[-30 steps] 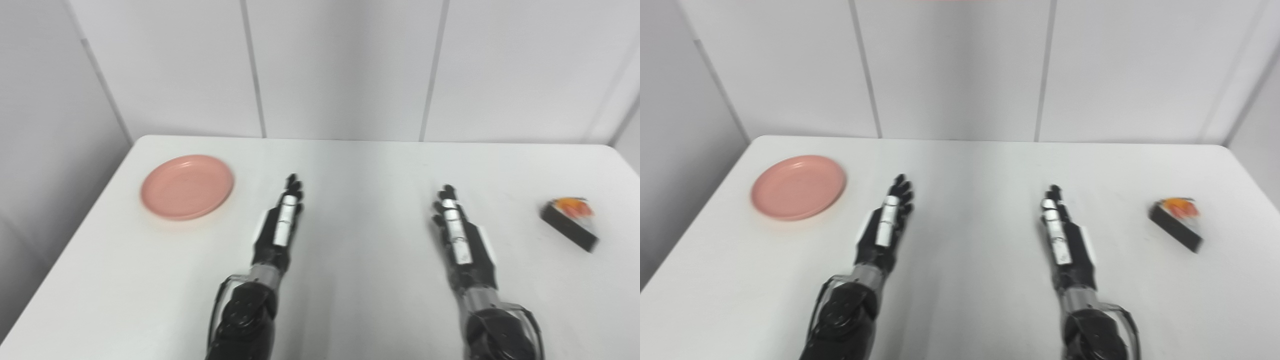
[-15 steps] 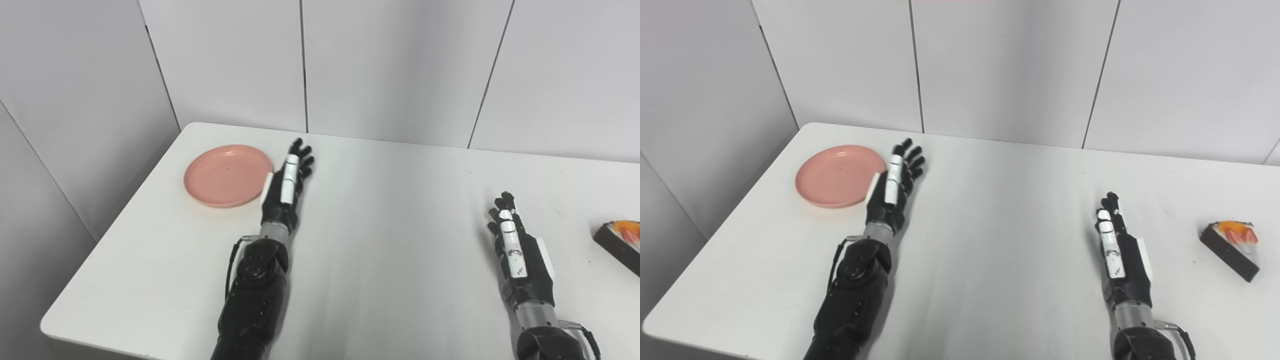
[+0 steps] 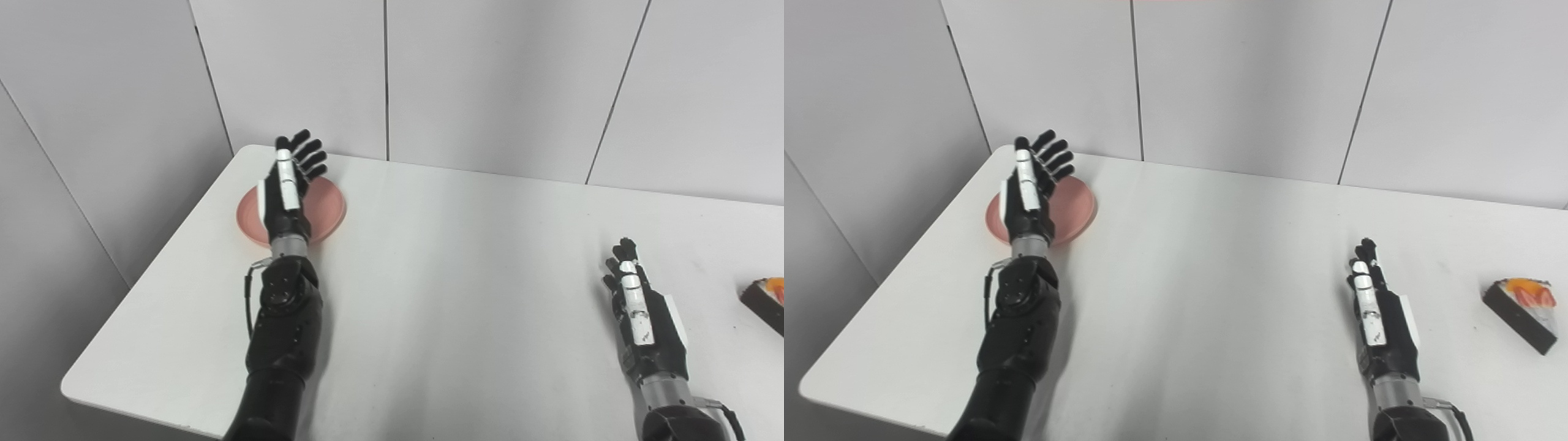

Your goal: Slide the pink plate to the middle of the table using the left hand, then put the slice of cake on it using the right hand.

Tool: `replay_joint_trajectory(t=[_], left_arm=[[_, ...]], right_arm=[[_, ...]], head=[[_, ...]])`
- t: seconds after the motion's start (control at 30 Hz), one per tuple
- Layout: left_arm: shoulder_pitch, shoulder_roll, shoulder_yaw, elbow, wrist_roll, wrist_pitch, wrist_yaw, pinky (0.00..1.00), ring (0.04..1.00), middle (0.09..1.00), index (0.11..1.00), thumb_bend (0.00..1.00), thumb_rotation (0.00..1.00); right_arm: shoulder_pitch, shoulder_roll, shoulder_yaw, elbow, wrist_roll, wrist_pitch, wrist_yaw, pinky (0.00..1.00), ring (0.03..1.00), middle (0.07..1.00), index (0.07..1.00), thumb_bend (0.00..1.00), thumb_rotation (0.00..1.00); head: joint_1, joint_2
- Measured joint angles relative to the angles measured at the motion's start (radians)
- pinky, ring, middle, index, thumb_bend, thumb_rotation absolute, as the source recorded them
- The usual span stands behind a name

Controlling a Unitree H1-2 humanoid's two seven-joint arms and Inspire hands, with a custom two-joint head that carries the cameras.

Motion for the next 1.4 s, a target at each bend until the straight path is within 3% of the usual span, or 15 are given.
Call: replay_joint_trajectory(t=[0.13, 0.43, 0.6, 0.73, 0.87, 1.07, 1.23, 1.4], left_arm=[[-0.016, 0.041, 0.028, 0.035, -0.012, -0.012, 0.022, 0.67, 0.685, 0.689, 0.684, 0.66, 1.00], [-0.044, 0.127, 0.099, 0.217, -0.044, -0.073, 0.069, 0.64, 0.670, 0.687, 0.692, 0.68, 1.00], [-0.050, 0.170, 0.109, 0.308, -0.063, -0.128, 0.078, 0.67, 0.691, 0.699, 0.702, 0.70, 1.00], [-0.058, 0.194, 0.106, 0.375, -0.063, -0.141, 0.079, 0.77, 0.718, 0.718, 0.718, 0.69, 1.00], [-0.064, 0.205, 0.104, 0.417, -0.064, -0.153, 0.078, 0.74, 0.717, 0.716, 0.715, 0.70, 1.00], [-0.070, 0.215, 0.095, 0.473, -0.074, -0.161, 0.076, 0.77, 0.751, 0.746, 0.755, 0.70, 1.00], [-0.081, 0.230, 0.086, 0.520, -0.101, -0.163, 0.022, 0.76, 0.769, 0.765, 0.769, 0.74, 1.00], [-0.115, 0.234, 0.077, 0.573, -0.114, -0.168, -0.003, 0.78, 0.775, 0.767, 0.767, 0.69, 1.00]], right_arm=[[0.000, -0.001, -0.003, 0.001, 0.000, 0.000, 0.000, 1.00, 0.993, 1.000, 1.000, 0.55, 0.93], [0.000, -0.001, -0.004, 0.002, -0.004, 0.000, -0.002, 1.00, 0.993, 1.000, 1.000, 0.56, 0.93], [0.000, -0.002, -0.006, 0.002, -0.005, 0.000, -0.001, 1.00, 0.991, 1.000, 1.000, 0.57, 0.92], [0.000, -0.001, -0.007, 0.002, -0.005, 0.000, -0.003, 1.00, 0.989, 0.998, 1.000, 0.56, 0.92], [0.000, -0.001, -0.010, 0.005, -0.002, -0.001, -0.002, 1.00, 0.991, 0.997, 1.000, 0.56, 0.91], [0.000, 0.001, -0.010, 0.006, -0.001, -0.001, -0.002, 1.00, 0.992, 0.999, 1.000, 0.57, 0.91], [-0.001, 0.001, -0.010, 0.007, 0.000, -0.001, -0.002, 1.00, 0.993, 1.000, 1.000, 0.59, 0.91], [-0.001, 0.001, -0.016, 0.007, 0.004, -0.001, -0.001, 1.00, 0.993, 0.999, 1.000, 0.58, 0.90]], head=[[0.002, 0.000], [0.005, -0.005], [0.008, -0.006], [0.006, -0.009], [0.006, -0.011], [0.014, -0.015], [0.009, -0.015], [0.008, -0.012]])
